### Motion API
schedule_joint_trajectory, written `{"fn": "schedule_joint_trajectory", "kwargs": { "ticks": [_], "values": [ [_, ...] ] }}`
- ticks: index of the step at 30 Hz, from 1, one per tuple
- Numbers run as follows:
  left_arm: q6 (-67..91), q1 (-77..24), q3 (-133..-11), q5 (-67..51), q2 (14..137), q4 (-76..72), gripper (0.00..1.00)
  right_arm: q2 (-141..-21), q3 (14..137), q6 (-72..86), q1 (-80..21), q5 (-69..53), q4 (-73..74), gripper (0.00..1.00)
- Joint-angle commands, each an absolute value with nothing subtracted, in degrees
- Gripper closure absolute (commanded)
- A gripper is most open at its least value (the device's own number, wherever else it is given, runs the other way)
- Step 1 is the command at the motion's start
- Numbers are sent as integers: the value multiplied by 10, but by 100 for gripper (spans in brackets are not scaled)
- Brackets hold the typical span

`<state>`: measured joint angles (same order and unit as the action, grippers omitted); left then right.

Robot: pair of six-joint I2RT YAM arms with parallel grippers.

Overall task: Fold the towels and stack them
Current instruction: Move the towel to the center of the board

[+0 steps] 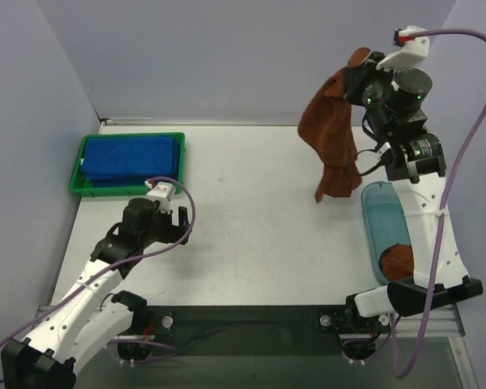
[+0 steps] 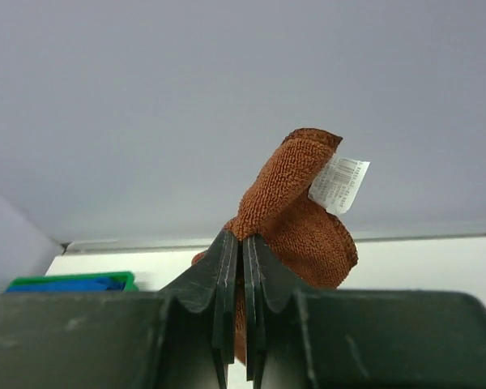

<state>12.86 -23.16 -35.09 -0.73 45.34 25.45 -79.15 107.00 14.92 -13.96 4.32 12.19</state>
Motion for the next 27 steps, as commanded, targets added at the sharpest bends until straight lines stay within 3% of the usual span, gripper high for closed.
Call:
{"fn": "schedule_joint_trajectory", "kwargs": {
  "ticks": [1, 5, 8, 13, 16, 17, 19, 20, 22, 27],
  "values": [
    [124, -229, -355, -4, 444, 224, 4, -811, 1110, 99, -186, -15, 83, 100],
    [124, -229, -356, -4, 442, 224, 4, -762, 1004, 102, -233, -61, 76, 100],
    [125, -229, -355, -4, 440, 224, 4, -687, 840, 107, -283, -87, 68, 100],
    [143, -229, -352, -12, 425, 223, 4, -585, 571, 162, -373, -202, 125, 85],
    [151, -229, -349, -13, 404, 223, 4, -534, 484, 201, -435, -224, 184, 71],
    [156, -229, -348, -13, 401, 224, 4, -520, 441, 221, -472, -221, 201, 62],
    [170, -230, -347, -21, 394, 223, 4, -491, 410, 247, -491, -213, 239, 51],
    [176, -230, -346, -26, 395, 222, 4, -466, 391, 254, -492, -213, 246, 41],
    [195, -230, -345, -39, 407, 213, 5, -440, 383, 251, -491, -165, 255, 32],
    [258, -236, -345, -88, 474, 172, 8, -508, 432, 218, -439, -55, 248, 32]
  ]
}}
